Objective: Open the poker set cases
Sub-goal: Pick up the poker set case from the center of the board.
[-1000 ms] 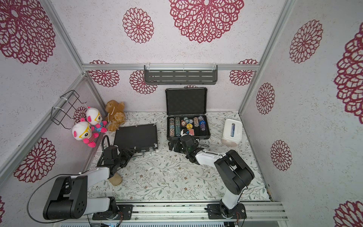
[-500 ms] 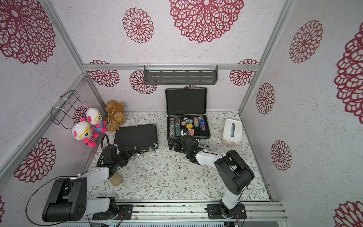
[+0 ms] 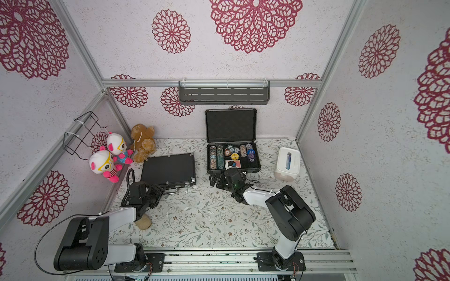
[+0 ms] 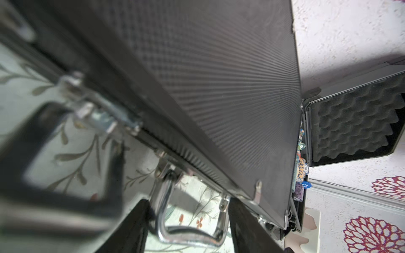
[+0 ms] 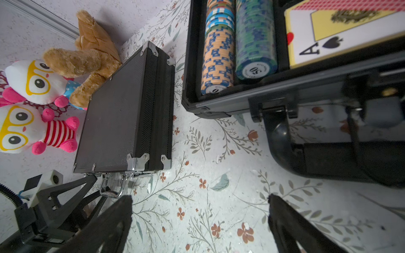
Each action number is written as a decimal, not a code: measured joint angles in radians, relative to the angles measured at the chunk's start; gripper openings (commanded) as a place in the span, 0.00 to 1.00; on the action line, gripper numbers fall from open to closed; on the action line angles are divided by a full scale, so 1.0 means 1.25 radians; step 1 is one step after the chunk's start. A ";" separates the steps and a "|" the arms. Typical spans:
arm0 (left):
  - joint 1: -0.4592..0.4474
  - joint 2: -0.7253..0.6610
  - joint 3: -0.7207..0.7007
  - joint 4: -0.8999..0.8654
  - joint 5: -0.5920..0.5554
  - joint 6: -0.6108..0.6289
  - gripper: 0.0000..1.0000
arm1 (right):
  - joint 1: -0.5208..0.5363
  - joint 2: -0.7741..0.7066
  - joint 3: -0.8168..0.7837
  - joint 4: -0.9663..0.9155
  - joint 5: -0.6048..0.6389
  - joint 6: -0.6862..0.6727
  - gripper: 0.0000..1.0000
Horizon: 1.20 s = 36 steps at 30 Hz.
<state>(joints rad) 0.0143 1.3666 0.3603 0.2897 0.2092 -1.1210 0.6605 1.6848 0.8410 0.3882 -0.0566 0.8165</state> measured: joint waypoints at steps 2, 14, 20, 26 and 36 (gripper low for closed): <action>-0.005 0.003 -0.008 0.007 -0.008 -0.022 0.60 | -0.001 -0.006 -0.005 0.002 0.000 0.006 0.99; -0.023 0.003 -0.013 0.010 -0.056 -0.108 0.57 | -0.004 -0.012 -0.024 0.016 0.003 0.020 0.99; -0.038 0.002 -0.013 0.009 -0.092 -0.151 0.54 | -0.006 -0.020 -0.033 0.019 0.006 0.026 0.99; -0.067 -0.010 -0.017 0.007 -0.140 -0.205 0.53 | -0.008 -0.020 -0.034 0.035 0.007 0.035 0.99; -0.085 -0.024 -0.019 0.001 -0.182 -0.255 0.51 | -0.008 -0.026 -0.044 0.047 0.007 0.040 0.99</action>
<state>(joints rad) -0.0921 1.3369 0.3370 0.2905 -0.0177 -1.4399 0.6506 1.6520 0.7860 0.4465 -0.0475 0.8665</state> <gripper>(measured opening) 0.517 0.986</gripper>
